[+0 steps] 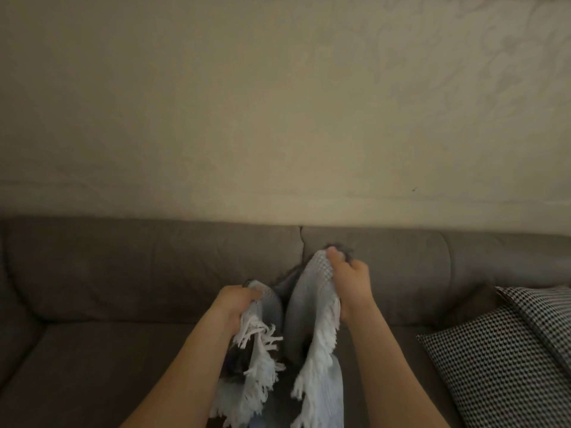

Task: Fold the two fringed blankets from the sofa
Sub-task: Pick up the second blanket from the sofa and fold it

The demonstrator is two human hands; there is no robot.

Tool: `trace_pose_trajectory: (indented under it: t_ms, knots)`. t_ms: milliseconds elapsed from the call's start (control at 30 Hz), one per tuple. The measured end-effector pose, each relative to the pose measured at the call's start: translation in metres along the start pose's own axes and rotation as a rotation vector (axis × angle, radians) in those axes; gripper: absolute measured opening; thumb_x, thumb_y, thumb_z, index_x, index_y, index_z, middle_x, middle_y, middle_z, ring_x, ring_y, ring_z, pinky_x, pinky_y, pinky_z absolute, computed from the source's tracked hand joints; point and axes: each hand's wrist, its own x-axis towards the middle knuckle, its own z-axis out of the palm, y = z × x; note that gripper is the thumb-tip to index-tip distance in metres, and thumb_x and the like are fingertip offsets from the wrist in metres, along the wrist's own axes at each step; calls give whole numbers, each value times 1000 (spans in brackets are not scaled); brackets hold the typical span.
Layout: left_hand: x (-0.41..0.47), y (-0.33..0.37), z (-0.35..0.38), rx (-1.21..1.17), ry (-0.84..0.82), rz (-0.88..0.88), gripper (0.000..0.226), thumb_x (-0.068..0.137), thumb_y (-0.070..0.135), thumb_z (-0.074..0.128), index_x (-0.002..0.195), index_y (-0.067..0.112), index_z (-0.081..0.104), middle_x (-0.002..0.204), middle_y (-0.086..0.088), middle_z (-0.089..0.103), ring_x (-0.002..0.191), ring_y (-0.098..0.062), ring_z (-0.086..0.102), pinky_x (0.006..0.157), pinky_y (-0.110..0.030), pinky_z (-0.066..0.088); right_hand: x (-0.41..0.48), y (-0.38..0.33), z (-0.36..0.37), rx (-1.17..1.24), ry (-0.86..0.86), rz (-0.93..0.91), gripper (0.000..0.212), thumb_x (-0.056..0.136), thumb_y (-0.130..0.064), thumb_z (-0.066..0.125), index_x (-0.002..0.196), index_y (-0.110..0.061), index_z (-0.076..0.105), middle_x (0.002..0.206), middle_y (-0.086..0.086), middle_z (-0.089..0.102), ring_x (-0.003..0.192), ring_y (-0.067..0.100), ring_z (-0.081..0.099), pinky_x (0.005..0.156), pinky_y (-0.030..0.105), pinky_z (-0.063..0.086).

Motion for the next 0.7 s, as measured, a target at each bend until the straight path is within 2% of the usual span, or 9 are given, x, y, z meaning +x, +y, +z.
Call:
trace_pose_trajectory:
  t_ms: [100, 167, 233, 333, 433, 500, 567, 633, 700]
  knots:
    - [1, 12, -6, 119, 140, 186, 28, 107, 19, 58, 124, 1, 70, 113, -22, 73, 104, -40, 72, 97, -49, 59, -1, -3, -2, 135, 319, -168, 36, 104, -31, 58, 72, -13, 52, 65, 11, 47, 58, 18, 47, 55, 35, 43]
    - [-4, 26, -7, 247, 299, 345, 28, 109, 23, 52, 117, 5, 72, 111, -19, 72, 103, -39, 69, 95, -50, 59, -1, -6, -5, 80, 398, -281, 39, 104, -25, 54, 69, -16, 41, 60, 8, 37, 51, 16, 36, 48, 31, 32]
    - [-10, 35, -4, 330, 339, 499, 30, 109, 26, 51, 100, 8, 73, 101, -16, 73, 97, -38, 69, 90, -51, 58, -1, -6, -5, -23, 304, -302, 42, 101, -15, 56, 63, -18, 39, 54, 1, 35, 48, 13, 31, 49, 29, 28]
    - [-18, 39, 8, 395, 208, 609, 37, 104, 28, 61, 75, 6, 62, 73, -10, 66, 71, -30, 64, 71, -44, 52, -2, 0, 4, -260, 57, -191, 38, 94, -10, 62, 60, -17, 45, 52, 0, 39, 50, 15, 36, 50, 30, 31]
    - [-23, 30, 22, 412, 109, 630, 45, 94, 34, 77, 68, 2, 59, 57, -2, 49, 55, -15, 46, 59, -33, 37, -8, 6, 14, -353, -47, -174, 36, 90, -10, 65, 59, -17, 47, 52, -1, 41, 52, 13, 38, 50, 31, 33]
    - [-24, 25, 27, 388, 81, 598, 42, 88, 38, 84, 80, -1, 71, 63, -14, 62, 58, -15, 55, 59, -32, 43, -14, 7, 17, -323, -86, -157, 40, 90, -11, 66, 56, -18, 48, 49, -4, 42, 52, 13, 39, 50, 30, 33]
    - [-29, 24, 29, 310, 9, 523, 38, 90, 35, 83, 94, -2, 76, 85, -27, 73, 69, -23, 68, 67, -38, 53, -21, 7, 17, -272, -124, -131, 40, 91, -9, 67, 57, -17, 49, 48, -4, 43, 52, 14, 40, 47, 27, 35]
    - [-33, 25, 29, 175, -71, 410, 27, 95, 22, 79, 103, -4, 77, 97, -31, 75, 86, -37, 77, 81, -51, 62, -25, 7, 15, -211, -179, -112, 34, 93, -9, 68, 62, -14, 55, 53, 2, 48, 55, 16, 47, 50, 28, 41]
    - [-38, 27, 30, 88, -140, 301, 18, 98, 10, 74, 107, -6, 76, 102, -31, 76, 96, -45, 77, 90, -59, 61, -28, 6, 14, -177, -217, -106, 31, 95, -11, 68, 66, -12, 57, 60, 9, 50, 58, 18, 48, 53, 32, 42]
